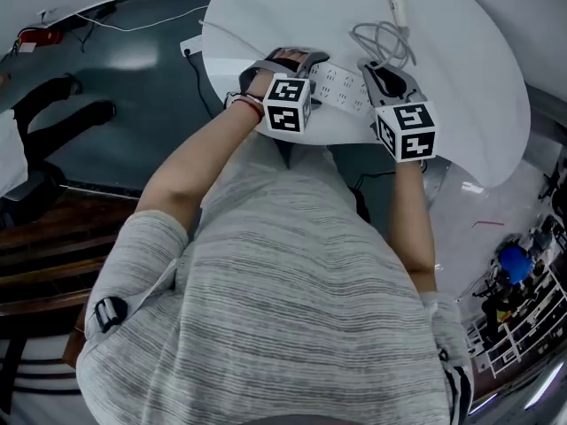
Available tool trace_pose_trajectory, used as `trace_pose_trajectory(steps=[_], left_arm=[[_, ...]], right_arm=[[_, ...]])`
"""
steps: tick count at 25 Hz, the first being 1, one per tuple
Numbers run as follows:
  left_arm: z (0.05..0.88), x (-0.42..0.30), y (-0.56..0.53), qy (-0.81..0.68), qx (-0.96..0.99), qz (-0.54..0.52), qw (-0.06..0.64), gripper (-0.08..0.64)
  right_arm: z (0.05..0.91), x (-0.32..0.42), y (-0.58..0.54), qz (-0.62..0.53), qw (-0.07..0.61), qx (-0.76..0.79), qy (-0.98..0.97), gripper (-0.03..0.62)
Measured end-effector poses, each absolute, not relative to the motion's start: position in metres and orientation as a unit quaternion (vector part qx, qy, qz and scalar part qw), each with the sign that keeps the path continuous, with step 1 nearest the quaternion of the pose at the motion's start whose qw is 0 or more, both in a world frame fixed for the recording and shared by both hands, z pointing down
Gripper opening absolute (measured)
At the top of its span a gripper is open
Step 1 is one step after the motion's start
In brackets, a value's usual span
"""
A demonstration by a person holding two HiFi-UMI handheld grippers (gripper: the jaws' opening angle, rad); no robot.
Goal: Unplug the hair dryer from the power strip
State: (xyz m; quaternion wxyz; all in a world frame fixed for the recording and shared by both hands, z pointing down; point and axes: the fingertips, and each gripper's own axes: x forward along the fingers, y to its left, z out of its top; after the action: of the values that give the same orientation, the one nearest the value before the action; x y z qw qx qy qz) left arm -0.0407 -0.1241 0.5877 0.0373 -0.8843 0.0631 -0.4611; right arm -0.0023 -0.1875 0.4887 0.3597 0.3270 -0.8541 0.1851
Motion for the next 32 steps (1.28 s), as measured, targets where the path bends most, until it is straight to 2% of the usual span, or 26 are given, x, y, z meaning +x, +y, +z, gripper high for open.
trace_pose_trajectory(steps=[4,13,15,17,18,20,27,32], left_arm=[[0.552,-0.042,-0.121,0.117,-0.909,-0.4,0.017,0.463],[0.491,-0.061,-0.087,0.217,-0.927,-0.279,-0.127,0.442],[0.48,-0.065,-0.088,0.242,-0.926,-0.253,-0.139,0.334],[0.468,-0.069,-0.091,0.266,-0.925,-0.231,-0.142,0.138],[0.463,-0.07,-0.092,0.277,-0.924,-0.222,-0.144,0.067],[0.456,-0.071,-0.092,0.291,-0.921,-0.208,-0.153,0.019],[0.449,-0.063,-0.08,0.311,-0.915,-0.192,-0.171,0.015],[0.449,-0.054,-0.08,0.339,-0.906,-0.193,-0.167,0.015]], right_arm=[[0.509,0.006,-0.186,0.157,0.387,0.323,-0.849,0.055],[0.537,0.004,-0.176,0.124,0.4,0.325,-0.848,0.055],[0.543,0.003,-0.176,0.12,0.404,0.322,-0.848,0.057],[0.549,0.002,-0.175,0.114,0.408,0.32,-0.847,0.057],[0.551,0.002,-0.174,0.109,0.41,0.32,-0.847,0.057],[0.552,0.004,-0.174,0.103,0.415,0.32,-0.845,0.057],[0.55,0.016,-0.171,0.117,0.41,0.325,-0.844,0.069],[0.531,0.032,-0.167,0.135,0.374,0.336,-0.854,0.069]])
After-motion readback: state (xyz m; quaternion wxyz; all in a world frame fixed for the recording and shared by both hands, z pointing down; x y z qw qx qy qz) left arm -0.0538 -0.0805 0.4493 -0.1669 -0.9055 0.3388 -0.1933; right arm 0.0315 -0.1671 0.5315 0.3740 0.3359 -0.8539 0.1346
